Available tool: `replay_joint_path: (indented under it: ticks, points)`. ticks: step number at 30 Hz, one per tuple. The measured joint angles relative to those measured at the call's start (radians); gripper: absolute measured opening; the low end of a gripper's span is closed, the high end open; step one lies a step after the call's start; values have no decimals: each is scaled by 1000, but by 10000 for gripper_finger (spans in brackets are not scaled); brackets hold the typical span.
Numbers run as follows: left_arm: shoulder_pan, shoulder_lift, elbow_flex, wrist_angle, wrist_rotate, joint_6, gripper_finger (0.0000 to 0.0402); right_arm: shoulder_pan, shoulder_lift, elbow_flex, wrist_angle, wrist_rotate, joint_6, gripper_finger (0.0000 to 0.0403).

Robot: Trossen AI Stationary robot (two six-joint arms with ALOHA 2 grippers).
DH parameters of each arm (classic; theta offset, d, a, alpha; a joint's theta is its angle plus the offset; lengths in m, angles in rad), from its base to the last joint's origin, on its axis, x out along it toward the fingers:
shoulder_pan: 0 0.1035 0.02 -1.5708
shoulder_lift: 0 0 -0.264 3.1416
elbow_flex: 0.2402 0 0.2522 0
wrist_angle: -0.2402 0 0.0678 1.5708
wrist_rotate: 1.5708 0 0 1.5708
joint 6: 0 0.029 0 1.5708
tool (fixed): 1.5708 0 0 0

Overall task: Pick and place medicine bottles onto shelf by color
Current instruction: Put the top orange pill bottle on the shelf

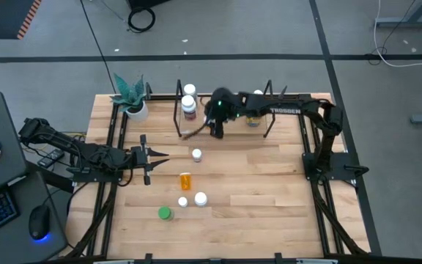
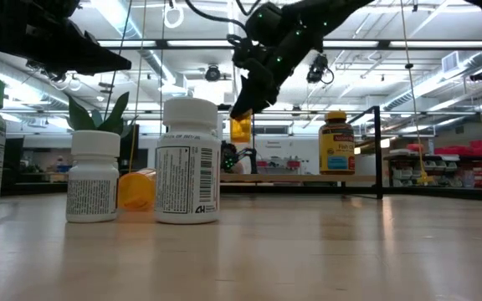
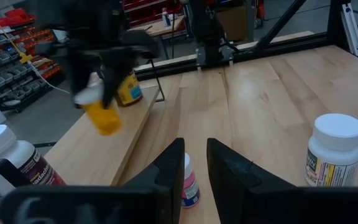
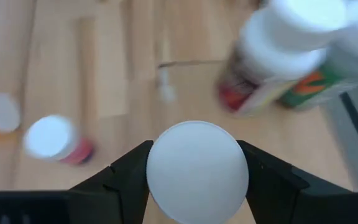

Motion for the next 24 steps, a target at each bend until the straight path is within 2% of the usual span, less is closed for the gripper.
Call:
replay_joint_path:
  ticks: [11, 24]
  points:
    - [0, 0, 0, 2, 0, 19, 69, -198, 12, 5, 168, -126, -36, 226]
    - [18, 0, 0, 12, -3, 49, 67, -280, 167, 9, 270, -221, -68, 226]
